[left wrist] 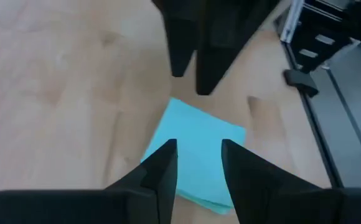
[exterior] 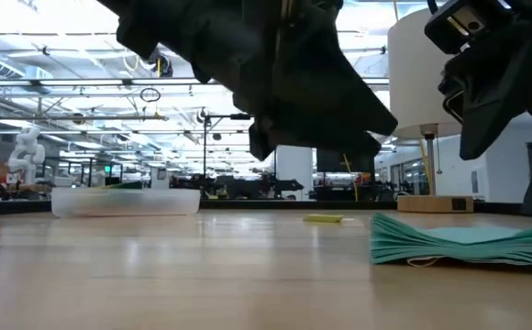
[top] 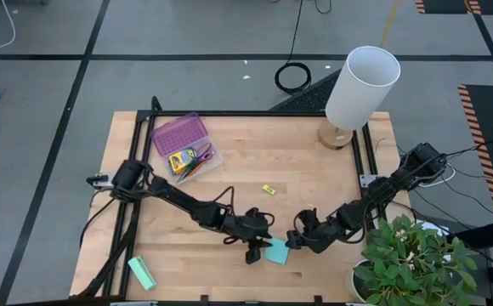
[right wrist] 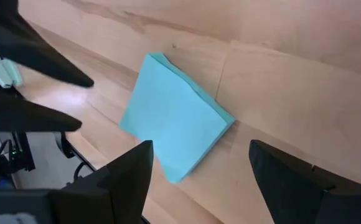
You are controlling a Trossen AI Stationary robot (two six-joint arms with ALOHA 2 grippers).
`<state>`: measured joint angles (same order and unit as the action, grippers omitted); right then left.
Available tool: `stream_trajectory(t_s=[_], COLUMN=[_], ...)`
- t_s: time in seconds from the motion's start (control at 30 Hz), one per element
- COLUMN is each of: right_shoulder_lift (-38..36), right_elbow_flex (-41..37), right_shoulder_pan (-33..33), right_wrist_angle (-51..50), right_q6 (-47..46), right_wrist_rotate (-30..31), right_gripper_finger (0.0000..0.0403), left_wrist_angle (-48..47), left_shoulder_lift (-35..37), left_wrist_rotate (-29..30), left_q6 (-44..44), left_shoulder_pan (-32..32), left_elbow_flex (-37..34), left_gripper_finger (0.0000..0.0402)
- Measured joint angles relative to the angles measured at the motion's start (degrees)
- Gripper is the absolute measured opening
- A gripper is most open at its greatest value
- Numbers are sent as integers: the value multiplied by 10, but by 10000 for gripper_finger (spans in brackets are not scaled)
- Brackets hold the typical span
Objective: Pack school essentials
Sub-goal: Put the blue sticky notes into the supply box
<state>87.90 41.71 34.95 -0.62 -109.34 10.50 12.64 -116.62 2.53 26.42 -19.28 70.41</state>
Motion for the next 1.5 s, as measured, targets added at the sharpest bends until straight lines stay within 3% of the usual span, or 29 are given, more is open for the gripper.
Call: stream_trajectory(t_s=[0.13,0.47,1.03,1.5], right_shoulder_lift=[0,0,18,82], right_elbow_flex=[0,0,0,2], right_shoulder_pan=[0,0,-13,-16], right_wrist_angle=[0,-3,-21,82], right_q6=[-5,-23,-40,-20], right_wrist_rotate=[0,1,29,-7], right_gripper_finger=[258,258,258,258], left_wrist_angle=[36,66,75,75], left_shoulder_lift=[-15,-86,-114,-114], left_wrist_rotate=[-4,-39,-42,-42], left_q6=[-30,-73,-57,-58], left_shoulder_pan=[-7,5,14,14], left_elbow_flex=[0,0,2,1], left_gripper_finger=[116,5,9,9])
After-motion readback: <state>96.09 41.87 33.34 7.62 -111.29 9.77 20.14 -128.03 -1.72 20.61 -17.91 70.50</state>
